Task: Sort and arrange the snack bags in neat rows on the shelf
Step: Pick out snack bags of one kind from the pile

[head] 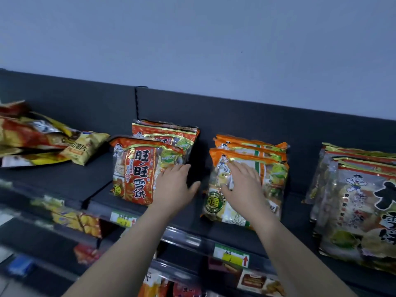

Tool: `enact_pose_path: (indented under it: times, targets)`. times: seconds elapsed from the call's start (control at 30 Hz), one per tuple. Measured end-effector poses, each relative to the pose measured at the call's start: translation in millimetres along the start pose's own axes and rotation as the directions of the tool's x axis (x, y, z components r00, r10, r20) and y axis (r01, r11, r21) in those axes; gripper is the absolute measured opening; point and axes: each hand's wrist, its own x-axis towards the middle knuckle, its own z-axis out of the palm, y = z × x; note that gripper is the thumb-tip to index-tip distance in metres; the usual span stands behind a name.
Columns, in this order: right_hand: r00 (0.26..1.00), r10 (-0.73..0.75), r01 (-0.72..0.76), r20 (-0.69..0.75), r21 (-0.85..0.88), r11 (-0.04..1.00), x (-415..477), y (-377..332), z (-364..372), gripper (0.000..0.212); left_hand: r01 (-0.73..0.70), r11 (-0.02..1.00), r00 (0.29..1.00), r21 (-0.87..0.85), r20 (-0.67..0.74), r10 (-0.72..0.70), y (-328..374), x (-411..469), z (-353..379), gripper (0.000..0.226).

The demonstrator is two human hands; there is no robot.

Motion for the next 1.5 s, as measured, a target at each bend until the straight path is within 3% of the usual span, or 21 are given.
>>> enact_pose_path:
  times: [0.47,0.9,1.3,1.5]
  targets:
    - [0.961,-0.272,0.256,0.05,0.208,0.944,19,-221,52,0.054,0.386,0.919,0.919,0.084,-0.123,-0.375,-197,-81,-107,0.065]
    - [0.943,-0.298,0.242,0.151,0.306,0.921,64,-446,156,0.056,0.479,0.864,0.878,0.158,-0.117,-0.465,-412,-99,-183,0.066]
    - [0.952,-0.24,0.184,0.187,0.276,0.944,164,-497,232,0.053,0.575,0.812,0.812,-0.094,-0.05,-0.581,-525,-20,-152,0.066]
    - [0.959,-0.24,0.186,0.154,0.3,0.936,249,-517,270,0.051,0.625,0.765,0.769,-0.151,-0.046,-0.637,-580,55,-135,0.053]
